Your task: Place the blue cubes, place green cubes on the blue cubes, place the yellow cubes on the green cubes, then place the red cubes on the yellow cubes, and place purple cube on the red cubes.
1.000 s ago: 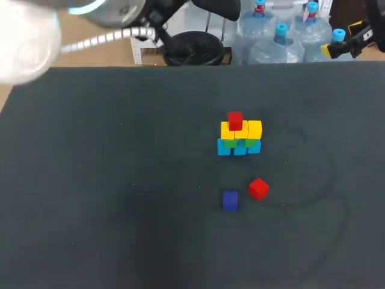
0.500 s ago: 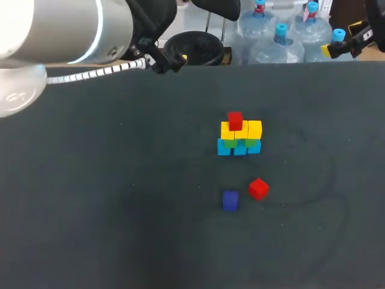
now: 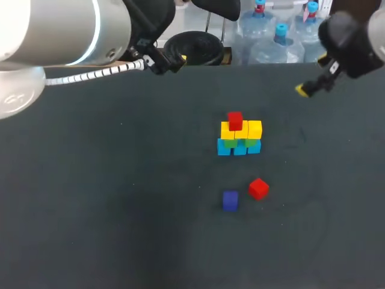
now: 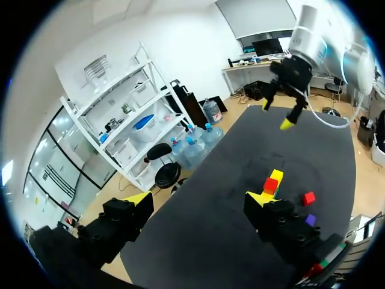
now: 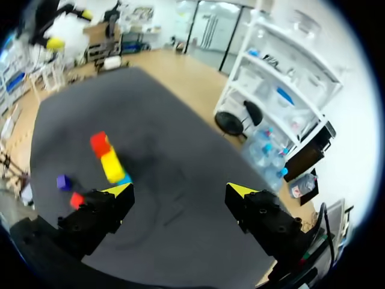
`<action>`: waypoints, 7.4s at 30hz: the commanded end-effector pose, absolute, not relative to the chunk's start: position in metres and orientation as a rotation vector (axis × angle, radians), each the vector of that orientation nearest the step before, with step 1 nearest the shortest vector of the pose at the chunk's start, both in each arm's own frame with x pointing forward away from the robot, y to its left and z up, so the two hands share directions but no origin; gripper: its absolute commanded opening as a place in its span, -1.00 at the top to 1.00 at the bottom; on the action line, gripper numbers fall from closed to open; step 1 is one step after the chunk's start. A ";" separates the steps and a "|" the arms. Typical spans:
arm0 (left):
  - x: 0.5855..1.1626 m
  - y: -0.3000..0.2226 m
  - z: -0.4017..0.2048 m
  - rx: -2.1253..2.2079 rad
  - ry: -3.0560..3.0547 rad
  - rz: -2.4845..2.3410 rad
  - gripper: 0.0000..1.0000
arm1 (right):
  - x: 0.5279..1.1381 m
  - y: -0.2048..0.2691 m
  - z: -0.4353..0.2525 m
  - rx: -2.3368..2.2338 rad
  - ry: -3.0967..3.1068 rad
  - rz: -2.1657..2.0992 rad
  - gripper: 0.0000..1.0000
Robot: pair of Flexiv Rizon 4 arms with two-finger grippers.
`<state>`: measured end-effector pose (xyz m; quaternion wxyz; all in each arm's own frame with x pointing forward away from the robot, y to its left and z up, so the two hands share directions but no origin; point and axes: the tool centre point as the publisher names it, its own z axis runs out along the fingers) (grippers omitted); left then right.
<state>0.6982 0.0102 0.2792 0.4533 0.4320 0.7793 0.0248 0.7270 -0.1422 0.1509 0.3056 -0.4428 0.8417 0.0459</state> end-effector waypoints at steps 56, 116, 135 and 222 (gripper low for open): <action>0.698 0.010 0.279 1.065 1.923 0.063 -1.00 | 0.565 -0.090 0.097 -1.294 2.698 0.238 -1.00; 0.698 0.010 0.279 1.065 1.923 0.063 -1.00 | 0.516 -0.026 0.046 -1.318 2.862 -0.023 -1.00; 0.698 0.010 0.279 1.065 1.923 0.063 -1.00 | 0.547 -0.034 0.027 -1.202 2.807 -0.043 -1.00; 0.698 0.010 0.279 1.065 1.923 0.063 -1.00 | 0.627 -0.034 0.151 -2.171 2.228 -0.021 1.00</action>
